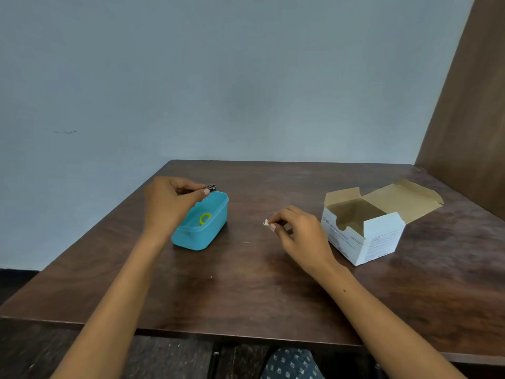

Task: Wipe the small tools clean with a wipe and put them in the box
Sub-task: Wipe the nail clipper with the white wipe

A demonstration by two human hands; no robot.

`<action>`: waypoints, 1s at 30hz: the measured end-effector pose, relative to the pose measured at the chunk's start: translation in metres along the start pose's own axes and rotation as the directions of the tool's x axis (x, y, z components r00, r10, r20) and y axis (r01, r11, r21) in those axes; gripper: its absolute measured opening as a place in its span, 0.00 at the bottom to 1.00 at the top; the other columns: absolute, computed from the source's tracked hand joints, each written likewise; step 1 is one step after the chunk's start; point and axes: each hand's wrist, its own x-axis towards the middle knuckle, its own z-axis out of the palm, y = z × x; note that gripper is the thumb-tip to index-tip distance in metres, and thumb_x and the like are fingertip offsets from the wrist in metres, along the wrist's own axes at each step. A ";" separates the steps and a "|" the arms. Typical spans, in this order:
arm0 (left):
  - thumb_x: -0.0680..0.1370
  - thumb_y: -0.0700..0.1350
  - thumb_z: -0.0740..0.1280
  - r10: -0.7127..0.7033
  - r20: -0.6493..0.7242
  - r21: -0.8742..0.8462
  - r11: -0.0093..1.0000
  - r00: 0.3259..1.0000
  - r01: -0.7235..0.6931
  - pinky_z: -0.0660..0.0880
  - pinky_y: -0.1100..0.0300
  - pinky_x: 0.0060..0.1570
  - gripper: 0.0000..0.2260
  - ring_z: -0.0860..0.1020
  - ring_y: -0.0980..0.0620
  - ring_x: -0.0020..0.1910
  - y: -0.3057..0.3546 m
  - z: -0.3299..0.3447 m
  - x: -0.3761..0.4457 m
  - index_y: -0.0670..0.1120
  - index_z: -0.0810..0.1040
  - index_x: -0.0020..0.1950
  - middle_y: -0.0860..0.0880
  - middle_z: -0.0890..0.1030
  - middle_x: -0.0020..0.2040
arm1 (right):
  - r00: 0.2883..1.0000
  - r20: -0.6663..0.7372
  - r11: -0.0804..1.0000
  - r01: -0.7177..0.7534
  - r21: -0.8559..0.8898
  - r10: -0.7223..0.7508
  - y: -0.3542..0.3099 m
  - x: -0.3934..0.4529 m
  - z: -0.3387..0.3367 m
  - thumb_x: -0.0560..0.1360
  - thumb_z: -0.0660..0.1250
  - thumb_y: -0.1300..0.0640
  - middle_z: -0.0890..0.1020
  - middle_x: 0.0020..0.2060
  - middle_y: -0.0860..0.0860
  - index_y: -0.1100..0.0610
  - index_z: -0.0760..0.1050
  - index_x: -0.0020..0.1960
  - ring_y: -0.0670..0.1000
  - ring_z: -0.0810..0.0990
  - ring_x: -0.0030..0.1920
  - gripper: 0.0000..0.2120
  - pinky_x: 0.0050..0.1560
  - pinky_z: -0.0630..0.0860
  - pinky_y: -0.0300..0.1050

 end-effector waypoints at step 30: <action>0.73 0.46 0.72 -0.020 0.084 0.502 0.865 0.996 -0.025 0.77 0.56 0.39 0.03 0.81 0.52 0.39 -0.035 0.023 0.012 0.47 0.82 0.42 0.49 0.84 0.37 | 1.000 -0.022 1.000 -0.007 0.009 0.007 0.004 -0.001 -0.003 0.73 0.69 0.61 0.81 0.43 0.43 0.53 0.80 0.45 0.44 0.79 0.41 0.04 0.42 0.79 0.40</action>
